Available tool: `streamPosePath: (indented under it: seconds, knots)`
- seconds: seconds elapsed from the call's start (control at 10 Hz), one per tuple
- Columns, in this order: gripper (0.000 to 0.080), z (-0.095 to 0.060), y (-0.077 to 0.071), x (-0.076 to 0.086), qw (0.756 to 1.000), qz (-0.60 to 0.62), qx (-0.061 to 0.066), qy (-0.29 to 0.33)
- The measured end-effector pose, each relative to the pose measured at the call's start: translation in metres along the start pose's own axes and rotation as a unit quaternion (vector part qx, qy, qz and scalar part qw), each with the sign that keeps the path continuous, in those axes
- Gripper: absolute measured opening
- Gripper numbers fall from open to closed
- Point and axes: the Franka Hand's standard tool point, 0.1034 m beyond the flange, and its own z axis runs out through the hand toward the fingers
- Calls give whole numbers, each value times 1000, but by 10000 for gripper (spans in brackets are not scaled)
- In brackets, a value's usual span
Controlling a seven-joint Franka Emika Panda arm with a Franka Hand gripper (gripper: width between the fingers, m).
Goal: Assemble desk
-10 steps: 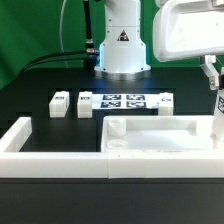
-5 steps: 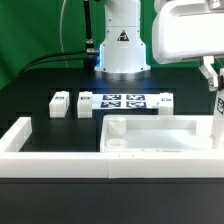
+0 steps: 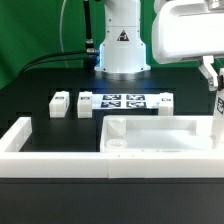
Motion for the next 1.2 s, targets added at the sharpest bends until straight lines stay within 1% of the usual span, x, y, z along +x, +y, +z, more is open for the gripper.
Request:
streamPosePath:
  seconds: [0.3,0.5,0.7,0.8,0.9,1.0,1.1,1.2]
  knots:
    - [288,0,2,-2,1000,13,-2,13]
    - [288,0,3,-1,999,12,-5,37]
    - [294,0,3,-1,999,12,-5,37]
    - [459,-1,2,1,999,12,-4,35]
    - [611,-8,2,8,999,13,-2,32]
    - [611,-14,1,13,999,13,-1,33]
    - [641,-18,1,18,999,13,1,29]
    - [641,-22,3,23,1000,13,2,27]
